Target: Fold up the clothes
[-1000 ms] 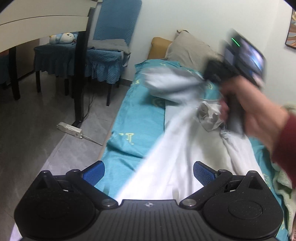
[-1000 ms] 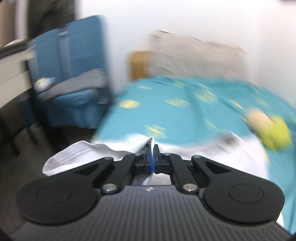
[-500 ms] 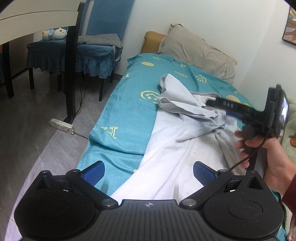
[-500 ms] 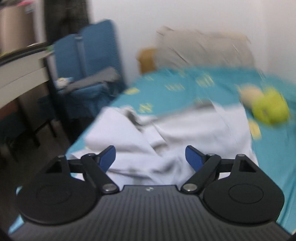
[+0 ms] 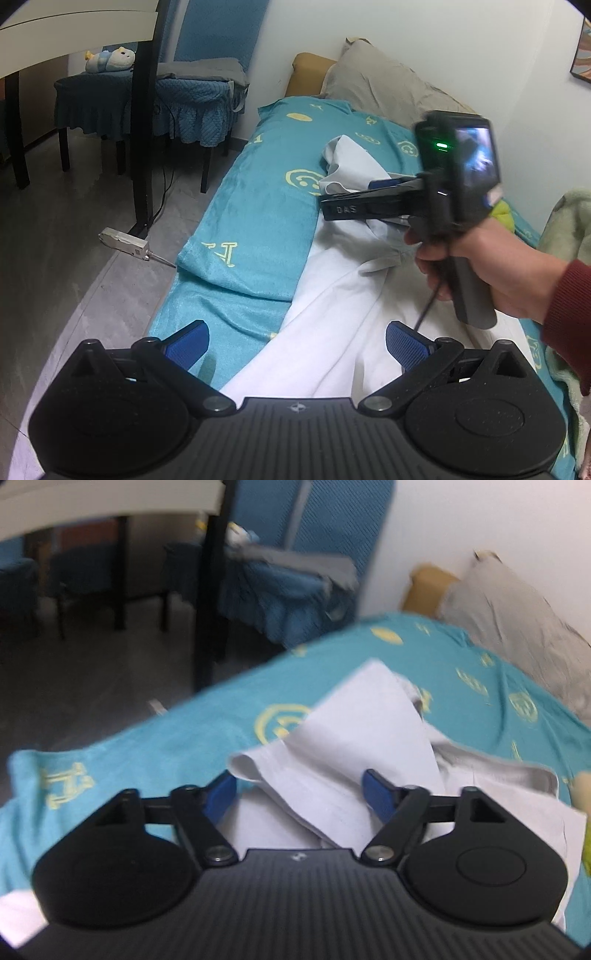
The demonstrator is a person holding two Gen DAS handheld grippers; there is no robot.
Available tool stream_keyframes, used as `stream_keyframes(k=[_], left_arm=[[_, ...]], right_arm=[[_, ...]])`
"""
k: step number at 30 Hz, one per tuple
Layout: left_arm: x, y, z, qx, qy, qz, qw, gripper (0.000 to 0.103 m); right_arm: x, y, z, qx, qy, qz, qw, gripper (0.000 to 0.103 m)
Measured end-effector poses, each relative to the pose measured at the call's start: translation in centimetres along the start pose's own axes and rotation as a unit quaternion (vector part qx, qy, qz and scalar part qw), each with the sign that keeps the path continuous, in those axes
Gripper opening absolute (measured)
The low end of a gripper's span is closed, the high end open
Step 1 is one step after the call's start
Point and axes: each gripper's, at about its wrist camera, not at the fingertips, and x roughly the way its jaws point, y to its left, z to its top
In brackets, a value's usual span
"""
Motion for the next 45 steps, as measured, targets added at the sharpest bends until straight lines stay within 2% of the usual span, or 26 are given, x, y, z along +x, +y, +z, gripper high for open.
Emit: stream_keyframes(k=[1, 3, 5, 11, 14, 16, 19, 22, 25, 27, 32, 33, 34, 35, 36, 38, 41, 45], left_arm=[[0.0, 0.0, 0.0, 0.000, 0.001, 0.001, 1.0000, 0.103], [0.1, 0.0, -0.1, 0.001, 0.001, 0.001, 1.0000, 0.103], [0.1, 0.0, -0.1, 0.002, 0.002, 0.002, 1.0000, 0.103], [-0.3, -0.2, -0.2, 0.007, -0.002, -0.001, 1.0000, 0.103], [-0.7, -0.4, -0.2, 0.007, -0.010, -0.006, 0.9999, 0.103], [-1.0, -0.6, -0.3, 0.010, -0.015, -0.009, 0.9998, 0.103], [-0.8, -1.1, -0.5, 0.023, -0.016, -0.018, 0.9994, 0.103], [-0.2, -1.6, -0.7, 0.037, -0.011, -0.020, 0.9991, 0.103], [0.5, -1.7, -0.7, 0.038, -0.004, -0.019, 0.9991, 0.103], [0.8, -1.7, -0.7, 0.035, -0.001, -0.016, 0.9992, 0.103], [0.8, -2.2, -0.5, 0.041, -0.003, -0.006, 0.9991, 0.103], [0.6, -2.4, -0.5, 0.043, -0.006, -0.005, 0.9990, 0.103], [0.3, -2.6, -0.5, 0.046, -0.010, -0.004, 0.9989, 0.103], [-0.1, -2.8, -0.6, 0.050, -0.014, -0.004, 0.9986, 0.103], [-0.5, -3.0, -0.7, 0.055, -0.019, -0.003, 0.9983, 0.103], [-1.3, -3.5, -0.9, 0.066, -0.028, 0.000, 0.9974, 0.103], [-2.7, -4.0, -1.2, 0.073, -0.042, 0.000, 0.9965, 0.103], [-4.3, -4.6, -1.9, 0.077, -0.046, -0.008, 0.9960, 0.103]], right_arm=[[0.5, 0.0, 0.0, 0.007, 0.011, -0.010, 1.000, 0.057], [0.6, -0.1, 0.0, 0.022, 0.019, -0.020, 0.999, 0.027], [0.3, -0.3, 0.0, 0.036, 0.018, -0.026, 0.999, 0.012], [-2.9, -3.5, 1.1, 0.091, -0.050, -0.060, 0.993, 0.008], [-4.1, -7.1, 1.5, 0.149, -0.083, -0.105, 0.980, 0.008], [-4.2, -10.0, 0.9, 0.202, -0.093, -0.143, 0.964, 0.008], [-3.0, -14.0, -0.6, 0.272, -0.080, -0.182, 0.941, 0.008], [-0.6, -16.7, -2.9, 0.325, -0.047, -0.186, 0.926, 0.008], [1.1, -17.7, -5.0, 0.359, -0.038, -0.172, 0.917, 0.008], [1.7, -17.6, -5.9, 0.359, -0.036, -0.169, 0.917, 0.008], [0.3, -16.5, -5.7, 0.329, -0.040, -0.157, 0.931, 0.013], [-0.3, -16.4, -5.5, 0.327, -0.034, -0.147, 0.933, 0.032], [-1.2, -16.2, -5.4, 0.326, -0.034, -0.139, 0.934, 0.045], [-2.5, -15.9, -5.3, 0.328, -0.043, -0.135, 0.934, 0.073], [-3.8, -15.6, -5.3, 0.329, -0.052, -0.130, 0.934, 0.086], [-6.6, -15.0, -5.4, 0.337, -0.067, -0.118, 0.932, 0.084], [-11.3, -13.6, -5.6, 0.336, -0.066, -0.103, 0.934, 0.084], [-18.8, -10.3, -6.7, 0.305, -0.066, -0.094, 0.945, 0.084]])
